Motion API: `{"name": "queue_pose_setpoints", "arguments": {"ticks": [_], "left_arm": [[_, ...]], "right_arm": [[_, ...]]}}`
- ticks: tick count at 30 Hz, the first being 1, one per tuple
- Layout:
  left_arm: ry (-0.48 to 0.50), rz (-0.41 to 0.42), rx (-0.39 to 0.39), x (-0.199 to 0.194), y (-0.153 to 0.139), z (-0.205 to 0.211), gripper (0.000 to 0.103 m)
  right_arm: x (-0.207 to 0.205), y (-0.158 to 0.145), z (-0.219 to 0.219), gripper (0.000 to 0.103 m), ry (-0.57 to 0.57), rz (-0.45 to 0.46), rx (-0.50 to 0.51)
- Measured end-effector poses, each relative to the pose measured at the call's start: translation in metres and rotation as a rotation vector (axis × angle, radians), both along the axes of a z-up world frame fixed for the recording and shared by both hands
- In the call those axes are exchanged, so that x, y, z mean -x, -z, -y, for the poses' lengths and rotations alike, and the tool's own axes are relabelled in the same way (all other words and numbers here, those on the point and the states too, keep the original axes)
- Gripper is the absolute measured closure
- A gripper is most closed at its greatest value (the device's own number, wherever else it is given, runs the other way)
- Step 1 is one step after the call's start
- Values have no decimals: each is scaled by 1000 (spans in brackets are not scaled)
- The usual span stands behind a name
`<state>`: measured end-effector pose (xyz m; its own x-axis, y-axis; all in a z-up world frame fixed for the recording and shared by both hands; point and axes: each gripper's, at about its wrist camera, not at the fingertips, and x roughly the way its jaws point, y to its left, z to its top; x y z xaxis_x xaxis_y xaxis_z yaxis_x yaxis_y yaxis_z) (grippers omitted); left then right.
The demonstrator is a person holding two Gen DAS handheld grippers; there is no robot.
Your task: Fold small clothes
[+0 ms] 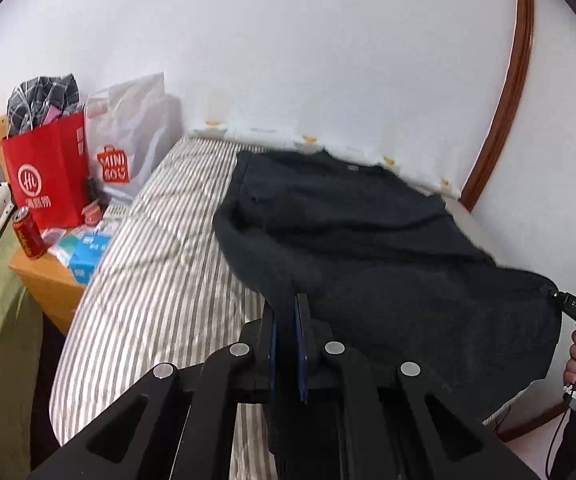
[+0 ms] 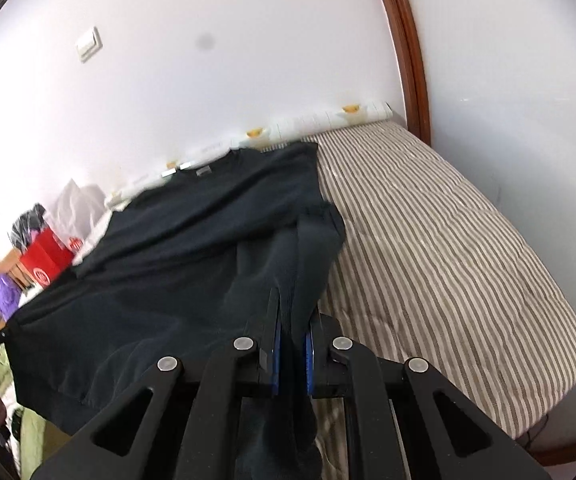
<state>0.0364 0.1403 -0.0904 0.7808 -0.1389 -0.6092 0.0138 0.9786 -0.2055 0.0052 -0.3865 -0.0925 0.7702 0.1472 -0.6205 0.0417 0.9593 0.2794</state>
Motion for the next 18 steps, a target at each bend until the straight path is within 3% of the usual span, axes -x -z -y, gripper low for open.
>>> {"name": "queue_pose_setpoints", "arguments": {"ticks": [8,18], "left_arm": [[-60,64,51,-41,-22,-14,95],[-116,56,-21,-131,-24,-6,95]], "right_arm": [[-53,-32,7,94,42,42,-39],[-144,-38,5,94,60,54,-53]]}}
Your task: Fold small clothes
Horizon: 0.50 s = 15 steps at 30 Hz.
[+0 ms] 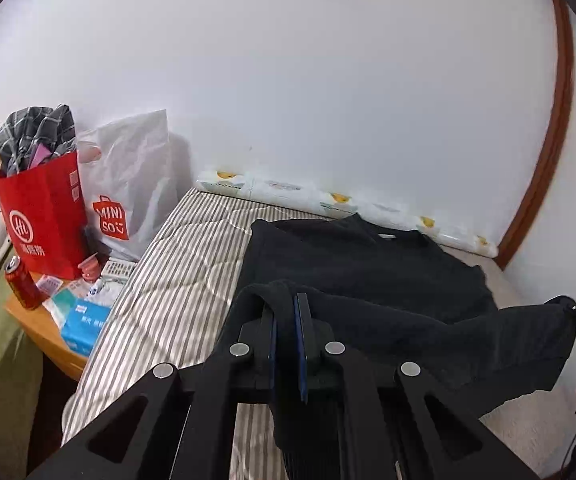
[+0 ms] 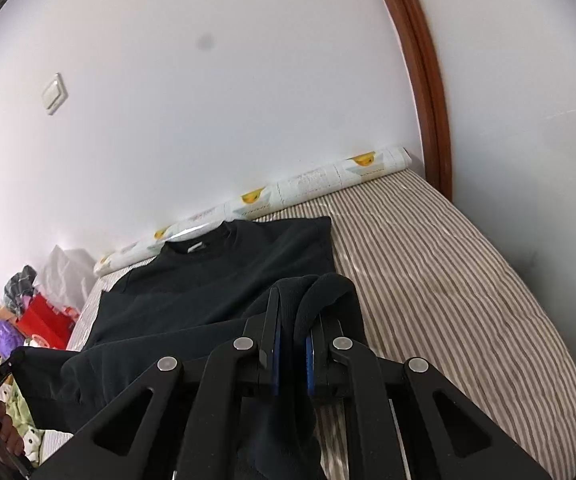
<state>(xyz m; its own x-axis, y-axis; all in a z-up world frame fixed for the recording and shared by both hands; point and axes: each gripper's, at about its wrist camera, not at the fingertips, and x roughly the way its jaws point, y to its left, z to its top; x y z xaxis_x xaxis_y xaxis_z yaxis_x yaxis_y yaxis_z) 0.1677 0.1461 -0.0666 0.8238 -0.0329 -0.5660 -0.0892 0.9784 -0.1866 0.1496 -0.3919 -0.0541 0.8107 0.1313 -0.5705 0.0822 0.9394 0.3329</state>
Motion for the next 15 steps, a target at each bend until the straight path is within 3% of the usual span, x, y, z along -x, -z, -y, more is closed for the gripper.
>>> {"name": "queue_pose_setpoints", "arguments": {"ticks": [5,15], "left_arm": [[-20,-35,-55,-44,15,4,95],[-60,-133,-64,-98,55,-3,95]], "right_arm": [[-39,13,-1,94,-3,-17,-15],[-111,58,-3,94,-8,-117,0]]}}
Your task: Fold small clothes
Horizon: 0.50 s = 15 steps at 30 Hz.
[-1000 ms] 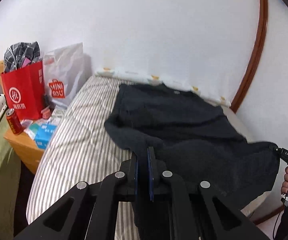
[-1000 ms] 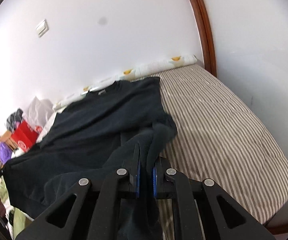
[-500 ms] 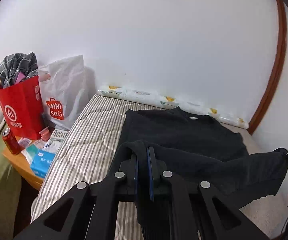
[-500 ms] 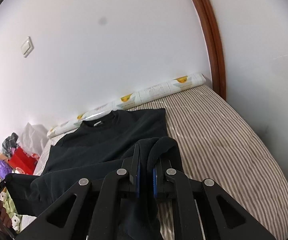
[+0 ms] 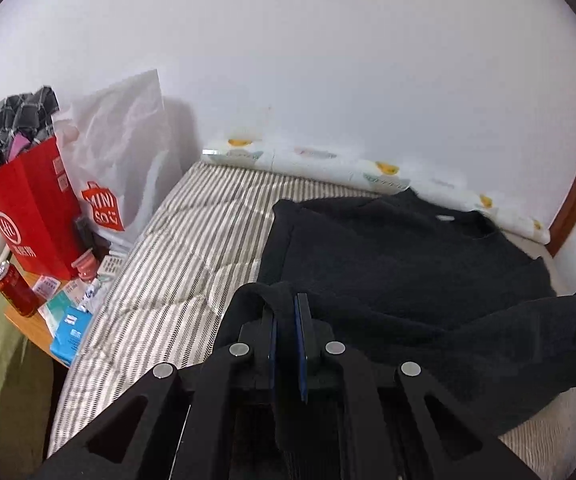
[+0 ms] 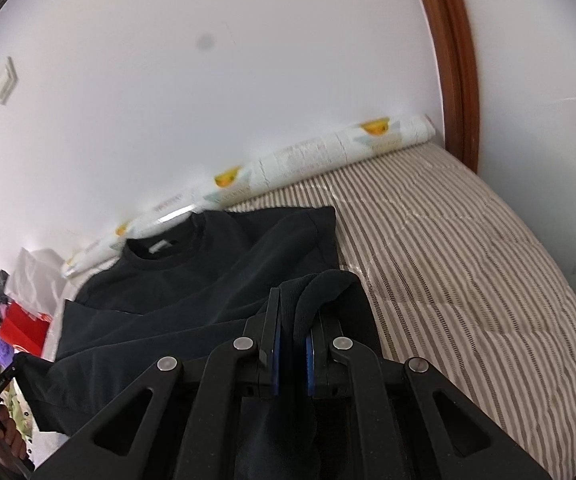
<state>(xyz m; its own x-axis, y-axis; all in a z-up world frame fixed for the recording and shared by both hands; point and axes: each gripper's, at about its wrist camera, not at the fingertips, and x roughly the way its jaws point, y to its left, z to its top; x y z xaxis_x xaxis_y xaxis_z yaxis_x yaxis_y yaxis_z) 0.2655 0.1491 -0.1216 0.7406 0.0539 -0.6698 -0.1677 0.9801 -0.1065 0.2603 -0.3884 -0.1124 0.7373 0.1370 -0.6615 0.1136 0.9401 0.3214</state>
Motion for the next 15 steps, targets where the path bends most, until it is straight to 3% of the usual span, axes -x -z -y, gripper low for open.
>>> {"name": "queue_pose_setpoints", "arguments": {"ticks": [8,11,15], "left_arm": [[-5,-66,-41,-11,14,4,92],[8,-77,-41,-8,10,5,91],[21,-77,-47,8,3,5,83]], "right_arm": [[-27,34,-2,93,13,-84,16],[-25,34,-2,83,-7,-118,19],[4,12,-6,56,-42,-72,101]]}}
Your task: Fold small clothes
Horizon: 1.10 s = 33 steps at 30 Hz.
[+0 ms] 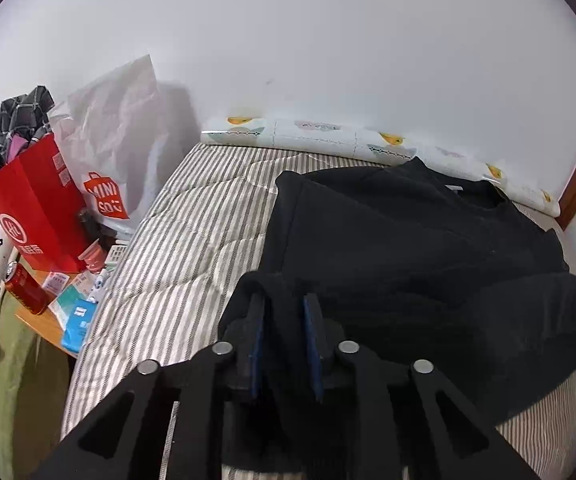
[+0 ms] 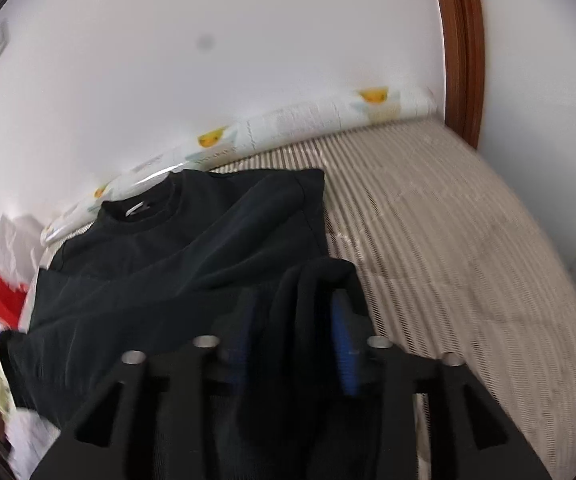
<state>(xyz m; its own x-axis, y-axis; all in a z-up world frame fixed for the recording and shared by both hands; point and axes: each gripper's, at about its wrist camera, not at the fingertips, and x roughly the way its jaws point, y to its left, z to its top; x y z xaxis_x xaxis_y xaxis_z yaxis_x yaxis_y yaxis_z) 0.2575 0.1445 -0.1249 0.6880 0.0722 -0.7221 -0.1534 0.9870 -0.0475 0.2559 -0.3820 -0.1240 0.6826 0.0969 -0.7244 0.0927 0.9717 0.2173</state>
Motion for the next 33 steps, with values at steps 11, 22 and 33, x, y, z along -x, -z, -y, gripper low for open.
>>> {"name": "queue_pose_setpoints", "arguments": {"ticks": [11,22,33], "left_arm": [[3,-13,120,60,23,-31,48],[-5,-85,262,43,57,-57,45],[34,-72,260,32,54,-38,84]], "right_arm": [[66,18,30,50,70,-51,34],[41,47,24,50,39,-102,-104],[35,50,15,77,-14,-79,-137]]}}
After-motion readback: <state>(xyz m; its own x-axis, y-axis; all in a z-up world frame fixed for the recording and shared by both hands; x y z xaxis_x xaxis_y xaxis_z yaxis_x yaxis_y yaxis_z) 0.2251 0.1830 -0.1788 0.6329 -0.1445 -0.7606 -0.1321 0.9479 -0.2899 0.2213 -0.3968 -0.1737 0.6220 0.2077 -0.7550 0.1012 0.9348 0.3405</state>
